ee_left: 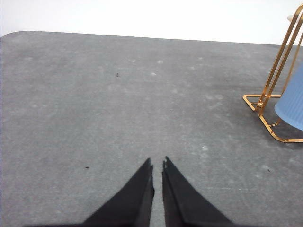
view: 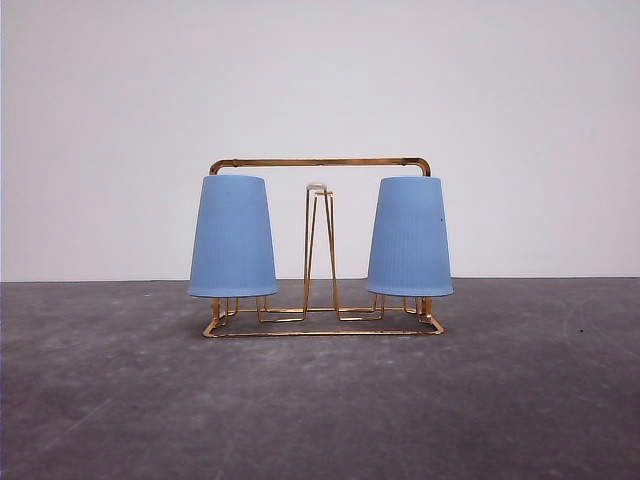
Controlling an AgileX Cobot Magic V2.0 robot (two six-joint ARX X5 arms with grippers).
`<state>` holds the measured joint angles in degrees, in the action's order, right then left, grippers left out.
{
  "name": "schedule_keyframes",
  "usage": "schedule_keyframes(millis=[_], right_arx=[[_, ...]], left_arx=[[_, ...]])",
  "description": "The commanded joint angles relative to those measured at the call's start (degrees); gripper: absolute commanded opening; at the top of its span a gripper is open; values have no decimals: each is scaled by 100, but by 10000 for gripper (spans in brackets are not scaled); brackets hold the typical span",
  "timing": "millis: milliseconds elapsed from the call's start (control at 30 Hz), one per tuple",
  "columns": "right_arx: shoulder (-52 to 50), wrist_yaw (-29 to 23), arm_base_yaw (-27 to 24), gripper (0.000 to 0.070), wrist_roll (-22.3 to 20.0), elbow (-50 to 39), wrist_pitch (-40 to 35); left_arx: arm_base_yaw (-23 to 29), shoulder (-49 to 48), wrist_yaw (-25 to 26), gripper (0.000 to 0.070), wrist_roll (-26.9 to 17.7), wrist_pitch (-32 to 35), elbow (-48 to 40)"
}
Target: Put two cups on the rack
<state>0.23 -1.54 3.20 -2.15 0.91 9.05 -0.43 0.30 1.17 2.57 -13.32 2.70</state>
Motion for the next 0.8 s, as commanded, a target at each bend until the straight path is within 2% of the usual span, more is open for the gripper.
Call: schedule_keyframes(millis=[0, 767], right_arx=[[-2, -2, -4, 13, 0, -22, -67], [-2, -2, -4, 12, 0, -22, -67]], left_arx=[[4, -4, -11, 15, 2, -46, -72], [4, -4, -11, 15, 2, -46, -72]])
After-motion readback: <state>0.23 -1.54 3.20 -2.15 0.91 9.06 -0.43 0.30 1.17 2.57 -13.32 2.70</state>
